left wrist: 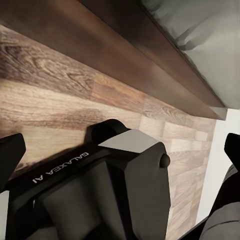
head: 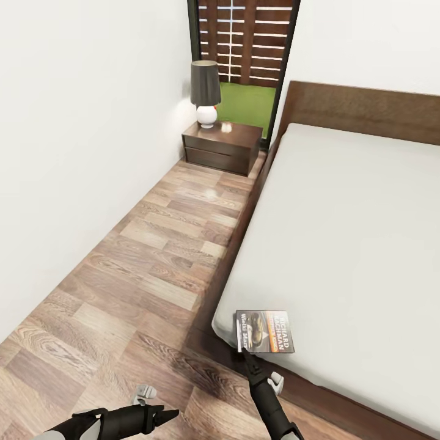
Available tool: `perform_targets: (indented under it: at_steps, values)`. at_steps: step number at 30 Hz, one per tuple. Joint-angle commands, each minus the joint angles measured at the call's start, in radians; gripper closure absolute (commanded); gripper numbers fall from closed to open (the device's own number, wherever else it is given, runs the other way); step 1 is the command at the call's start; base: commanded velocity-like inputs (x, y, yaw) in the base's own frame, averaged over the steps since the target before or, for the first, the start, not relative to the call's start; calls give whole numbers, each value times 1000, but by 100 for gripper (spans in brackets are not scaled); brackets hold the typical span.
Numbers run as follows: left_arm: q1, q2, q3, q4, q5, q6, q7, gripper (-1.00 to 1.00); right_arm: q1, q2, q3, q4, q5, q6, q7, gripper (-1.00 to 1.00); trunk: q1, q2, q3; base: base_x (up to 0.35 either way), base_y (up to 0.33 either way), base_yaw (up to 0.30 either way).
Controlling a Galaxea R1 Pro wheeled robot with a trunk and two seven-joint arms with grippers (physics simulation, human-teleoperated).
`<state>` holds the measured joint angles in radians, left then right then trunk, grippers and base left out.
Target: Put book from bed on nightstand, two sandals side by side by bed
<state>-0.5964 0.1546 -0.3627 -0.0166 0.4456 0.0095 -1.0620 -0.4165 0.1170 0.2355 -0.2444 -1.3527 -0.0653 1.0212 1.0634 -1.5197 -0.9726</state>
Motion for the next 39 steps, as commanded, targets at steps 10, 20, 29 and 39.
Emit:
perform_targets:
  at_steps: [10, 20, 29, 39]
  values:
    - [0, 0, -8, 0, 8, 1, -3, -100, -1, 0, 8, 1, -8, -7, 2, -100, 0, 0, -1, 17, -72, 0]
    - [0, 0, -8, 0, 8, 1, -3, -100, -1, -1, 8, 1, -8, -7, 2, -100, 0, 0, -1, 2, -7, 0]
    - [0, 0, -8, 0, 8, 1, -3, -100, -1, 0, 8, 1, -8, -7, 2, -100, 0, 0, -1, 0, 0, 0]
    - [0, -1, -8, 0, 8, 1, -3, -100, -1, -1, 8, 1, -8, -7, 2, -100, 0, 0, -1, 0, 0, 0]
